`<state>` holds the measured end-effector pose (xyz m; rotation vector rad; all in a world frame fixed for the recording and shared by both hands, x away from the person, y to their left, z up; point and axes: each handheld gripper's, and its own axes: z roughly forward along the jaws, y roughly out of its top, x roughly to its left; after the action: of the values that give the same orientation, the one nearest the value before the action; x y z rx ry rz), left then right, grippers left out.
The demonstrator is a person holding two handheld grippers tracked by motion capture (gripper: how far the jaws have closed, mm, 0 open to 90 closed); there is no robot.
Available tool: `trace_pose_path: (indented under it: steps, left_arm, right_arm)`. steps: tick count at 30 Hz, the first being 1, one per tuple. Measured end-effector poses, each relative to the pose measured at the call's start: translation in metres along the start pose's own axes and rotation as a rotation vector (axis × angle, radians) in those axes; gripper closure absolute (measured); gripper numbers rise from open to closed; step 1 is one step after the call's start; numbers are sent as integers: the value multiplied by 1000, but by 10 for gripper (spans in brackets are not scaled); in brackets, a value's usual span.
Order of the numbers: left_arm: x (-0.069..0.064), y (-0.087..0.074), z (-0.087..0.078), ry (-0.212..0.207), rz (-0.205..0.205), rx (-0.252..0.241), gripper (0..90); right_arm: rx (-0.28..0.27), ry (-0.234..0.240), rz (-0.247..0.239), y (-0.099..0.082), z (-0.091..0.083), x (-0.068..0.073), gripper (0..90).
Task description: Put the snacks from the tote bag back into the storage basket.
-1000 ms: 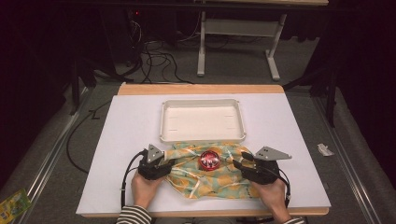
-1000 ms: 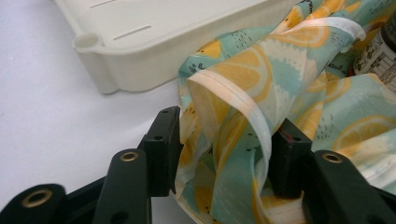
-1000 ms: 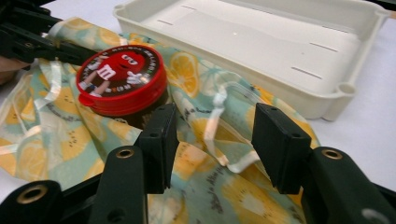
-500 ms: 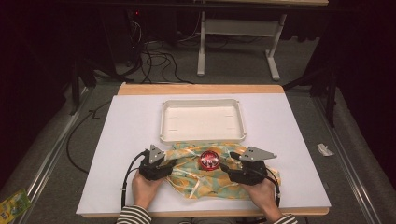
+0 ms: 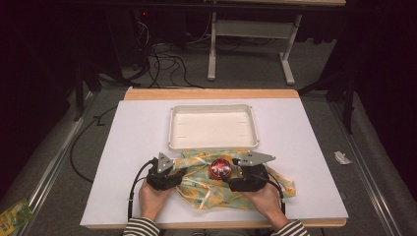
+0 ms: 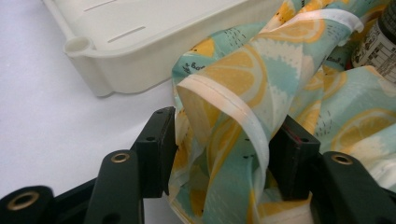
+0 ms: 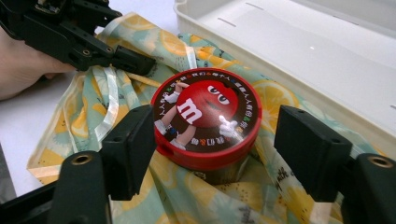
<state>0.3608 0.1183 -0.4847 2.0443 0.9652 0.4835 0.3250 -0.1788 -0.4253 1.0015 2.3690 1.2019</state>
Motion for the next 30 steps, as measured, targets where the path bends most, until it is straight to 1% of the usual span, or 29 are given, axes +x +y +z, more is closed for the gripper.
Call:
trace_pose_path:
  steps: [1,2,4,9,10,14,15,16,17,19,22,27,30]
  left_arm:
    - [0,0,0,-3,-2,-1,467]
    - [1,0,0,-4,-4,2,468]
    - [0,0,0,-2,-5,2,468]
    - [-3,0,1,14,30,6,461]
    - [-4,0,1,15,30,6,461]
    - [-2,0,1,10,20,7,455]
    - [-2,0,1,10,20,6,455]
    - [-2,0,1,11,21,8,455]
    - [-3,0,1,14,23,7,454]
    - [-2,0,0,13,22,4,448]
    - [-2,0,0,14,16,-2,438]
    - [-4,0,0,20,31,3,438]
    - [-4,0,0,20,30,-2,438]
  right_arm:
    - [5,-2,-4,1,1,0,282]
    - [9,3,2,2,2,1,274]
    - [19,0,-17,4,4,2,244]
    - [37,15,-15,9,13,3,231]
    - [39,19,-21,11,16,4,233]
    - [61,9,-34,16,22,5,239]
    - [79,4,-43,16,25,4,241]
    - [79,6,-52,16,27,3,242]
    - [97,10,-52,15,29,3,241]
    - [97,5,-56,13,33,4,240]
    - [99,3,-63,13,33,4,240]
    - [105,8,-76,12,36,4,244]
    - [105,9,-92,12,36,4,252]
